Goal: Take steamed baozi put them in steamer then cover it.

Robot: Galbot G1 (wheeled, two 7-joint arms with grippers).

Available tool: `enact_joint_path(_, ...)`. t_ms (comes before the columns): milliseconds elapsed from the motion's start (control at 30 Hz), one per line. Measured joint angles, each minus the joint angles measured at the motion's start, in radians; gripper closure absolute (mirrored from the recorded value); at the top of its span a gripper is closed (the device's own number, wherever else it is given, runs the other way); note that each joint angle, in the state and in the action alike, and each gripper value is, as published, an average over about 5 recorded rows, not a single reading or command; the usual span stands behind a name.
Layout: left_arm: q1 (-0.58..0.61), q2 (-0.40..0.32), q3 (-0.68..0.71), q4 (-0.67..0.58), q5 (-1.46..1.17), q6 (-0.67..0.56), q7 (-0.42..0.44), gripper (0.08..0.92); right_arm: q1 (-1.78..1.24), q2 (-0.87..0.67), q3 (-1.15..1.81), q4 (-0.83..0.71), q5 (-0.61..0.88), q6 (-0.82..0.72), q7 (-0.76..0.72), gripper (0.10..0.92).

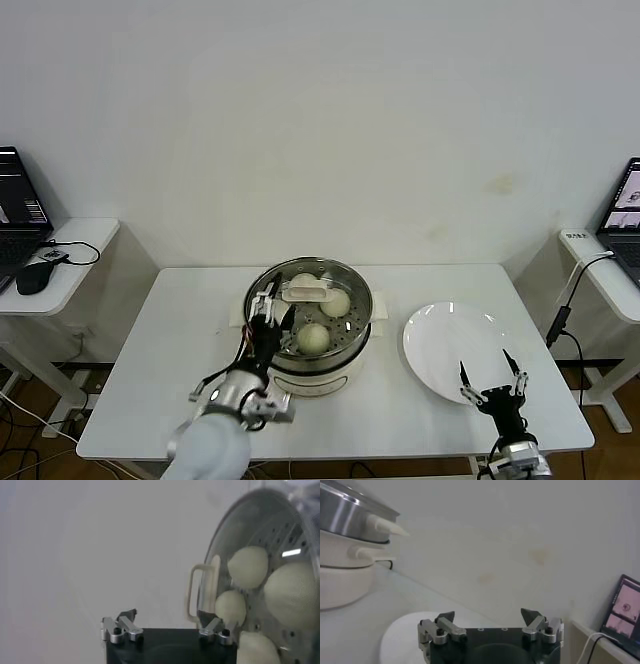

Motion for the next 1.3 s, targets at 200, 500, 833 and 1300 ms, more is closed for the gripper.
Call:
enact_joint_path(200, 0.167, -0.012, -0.148, -0.045, -0.284, -0.117, -0.112, 0.177, -0.015, -0.014, -0.011, 0.007, 0.019, 0.003, -0.006, 0.203)
enact_joint_path(500, 0.376, -0.036, -0.342, -0.044, -0.839, -0.259, -0.243, 0.177, -0.067, -0.045, -0.056, 0.042, 0.081, -0.016, -0.026, 0.203)
enact_joint_path(833, 0.524, -0.069, -0.428, 0.006, -1.148, -0.388, -0.288, 0.177, -0.151, -0.064, -0.124, 0.091, 0.158, -0.035, -0.038, 0.203)
enact_joint_path(1300, 0.613, -0.098, -0.431, 0.079, -1.287, -0.474, -0.254, 0.177, -0.234, -0.06, -0.185, 0.162, 0.219, -0.067, -0.051, 0.203)
